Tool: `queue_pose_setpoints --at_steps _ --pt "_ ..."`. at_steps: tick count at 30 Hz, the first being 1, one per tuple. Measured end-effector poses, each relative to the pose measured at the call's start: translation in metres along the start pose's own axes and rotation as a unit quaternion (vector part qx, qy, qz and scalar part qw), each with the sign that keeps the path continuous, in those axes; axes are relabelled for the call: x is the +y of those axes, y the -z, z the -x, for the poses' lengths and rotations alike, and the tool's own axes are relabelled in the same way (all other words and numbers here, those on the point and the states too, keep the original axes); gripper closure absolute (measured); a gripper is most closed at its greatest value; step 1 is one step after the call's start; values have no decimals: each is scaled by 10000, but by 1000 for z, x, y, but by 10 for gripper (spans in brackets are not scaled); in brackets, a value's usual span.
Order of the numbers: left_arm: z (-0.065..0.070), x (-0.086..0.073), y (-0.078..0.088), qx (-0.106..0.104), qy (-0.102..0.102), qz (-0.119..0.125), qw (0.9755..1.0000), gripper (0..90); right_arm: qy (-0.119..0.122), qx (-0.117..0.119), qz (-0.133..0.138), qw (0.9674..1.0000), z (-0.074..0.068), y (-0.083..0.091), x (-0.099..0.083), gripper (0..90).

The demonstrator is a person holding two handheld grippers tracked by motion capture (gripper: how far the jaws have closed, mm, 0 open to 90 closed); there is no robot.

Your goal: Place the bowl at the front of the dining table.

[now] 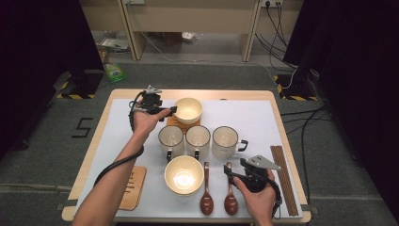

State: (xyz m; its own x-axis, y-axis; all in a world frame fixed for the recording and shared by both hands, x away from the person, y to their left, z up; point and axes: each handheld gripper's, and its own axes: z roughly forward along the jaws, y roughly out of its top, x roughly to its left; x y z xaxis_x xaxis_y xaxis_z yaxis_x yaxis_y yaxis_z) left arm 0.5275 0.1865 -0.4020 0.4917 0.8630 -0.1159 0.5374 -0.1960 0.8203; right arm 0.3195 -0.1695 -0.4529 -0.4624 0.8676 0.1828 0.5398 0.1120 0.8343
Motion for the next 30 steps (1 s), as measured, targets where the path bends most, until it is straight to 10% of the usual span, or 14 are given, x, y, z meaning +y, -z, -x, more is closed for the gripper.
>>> queue_pose_setpoints --at_steps 30 --pt "11 -61 81 -280 -116 400 9987 242 43 -141 -148 9998 0 -6 -3 275"
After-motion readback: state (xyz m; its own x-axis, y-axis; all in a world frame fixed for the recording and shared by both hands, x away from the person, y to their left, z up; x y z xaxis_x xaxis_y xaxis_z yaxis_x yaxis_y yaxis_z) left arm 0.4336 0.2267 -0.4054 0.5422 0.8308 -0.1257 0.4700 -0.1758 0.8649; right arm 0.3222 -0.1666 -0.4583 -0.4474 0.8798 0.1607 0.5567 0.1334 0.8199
